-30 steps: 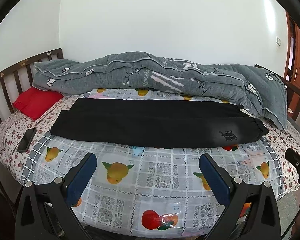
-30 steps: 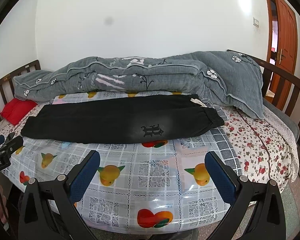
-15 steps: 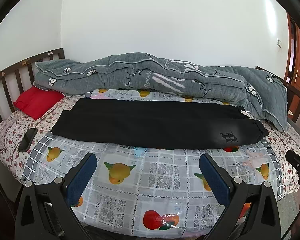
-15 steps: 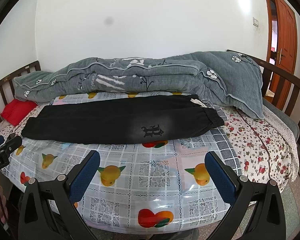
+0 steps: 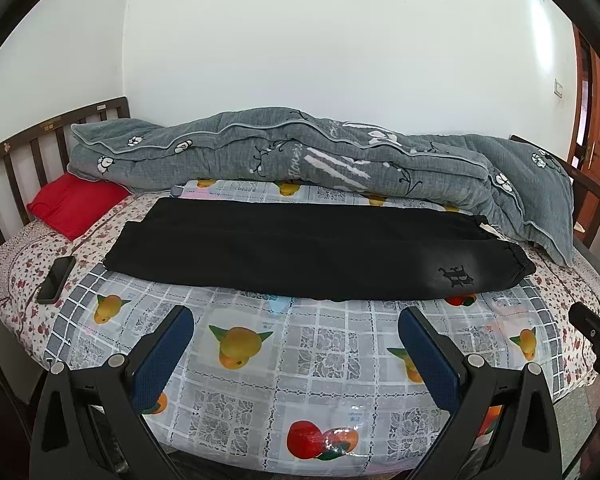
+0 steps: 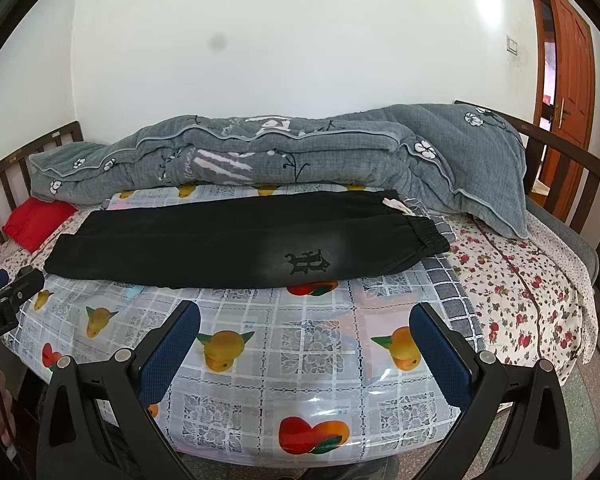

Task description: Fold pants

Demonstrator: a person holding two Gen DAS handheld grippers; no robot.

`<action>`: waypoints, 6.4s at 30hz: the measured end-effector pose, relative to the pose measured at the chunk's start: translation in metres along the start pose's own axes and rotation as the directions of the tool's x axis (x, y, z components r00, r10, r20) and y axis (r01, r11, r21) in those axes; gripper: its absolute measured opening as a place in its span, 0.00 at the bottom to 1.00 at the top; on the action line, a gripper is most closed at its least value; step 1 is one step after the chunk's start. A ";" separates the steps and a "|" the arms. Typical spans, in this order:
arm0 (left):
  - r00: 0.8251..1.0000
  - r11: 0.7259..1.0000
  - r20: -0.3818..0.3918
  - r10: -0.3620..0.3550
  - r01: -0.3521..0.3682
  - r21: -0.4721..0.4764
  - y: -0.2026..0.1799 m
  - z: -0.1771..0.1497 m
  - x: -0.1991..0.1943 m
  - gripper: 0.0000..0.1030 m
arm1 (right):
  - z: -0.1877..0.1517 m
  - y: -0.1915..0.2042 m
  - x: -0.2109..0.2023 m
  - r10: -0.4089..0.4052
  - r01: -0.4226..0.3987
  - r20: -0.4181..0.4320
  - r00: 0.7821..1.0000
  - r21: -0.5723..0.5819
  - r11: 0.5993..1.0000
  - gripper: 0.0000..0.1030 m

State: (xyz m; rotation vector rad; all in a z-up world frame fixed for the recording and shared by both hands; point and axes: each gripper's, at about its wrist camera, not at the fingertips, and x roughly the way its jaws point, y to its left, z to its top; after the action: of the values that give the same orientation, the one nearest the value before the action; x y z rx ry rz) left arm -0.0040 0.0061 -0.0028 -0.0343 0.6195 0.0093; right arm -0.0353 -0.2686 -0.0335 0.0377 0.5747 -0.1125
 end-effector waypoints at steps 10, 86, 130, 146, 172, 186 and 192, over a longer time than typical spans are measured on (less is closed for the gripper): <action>1.000 1.000 0.002 -0.002 0.002 -0.001 0.001 0.000 0.000 1.00 | 0.000 0.002 0.000 0.002 -0.002 0.001 1.000 0.001 1.000 1.00; 0.979 0.848 -0.175 -0.101 -0.007 -0.529 0.233 -0.011 0.307 0.55 | 0.000 -0.083 0.308 0.157 -0.062 -0.215 0.964 0.391 0.918 0.43; 0.942 0.923 0.135 0.308 -0.262 -0.282 0.159 0.102 0.392 0.56 | 0.104 -0.051 0.437 0.197 -0.181 -0.001 0.980 0.385 0.905 0.28; 0.970 0.974 0.176 0.165 -0.133 -0.183 0.137 0.103 0.388 0.73 | 0.104 -0.008 0.443 0.293 -0.272 -0.072 0.953 0.218 0.937 0.56; 0.963 0.980 0.190 -0.192 0.178 0.090 0.077 0.091 0.381 0.73 | 0.104 -0.029 0.441 0.245 -0.227 -0.015 0.969 0.331 0.916 0.57; 0.995 0.974 0.091 0.044 -0.023 -0.225 0.132 0.094 0.402 0.73 | 0.101 -0.001 0.426 0.215 -0.207 -0.032 0.976 0.171 0.963 0.58; 0.989 0.985 0.134 0.068 -0.046 -0.165 0.123 0.098 0.397 0.74 | 0.100 0.000 0.410 0.120 -0.118 -0.010 0.993 0.143 0.983 0.58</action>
State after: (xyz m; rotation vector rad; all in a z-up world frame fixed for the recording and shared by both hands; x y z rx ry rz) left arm 0.3740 0.1318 -0.1574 -0.1719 0.4783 0.1168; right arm 0.3605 -0.3146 -0.1726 0.2116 0.5809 -0.0365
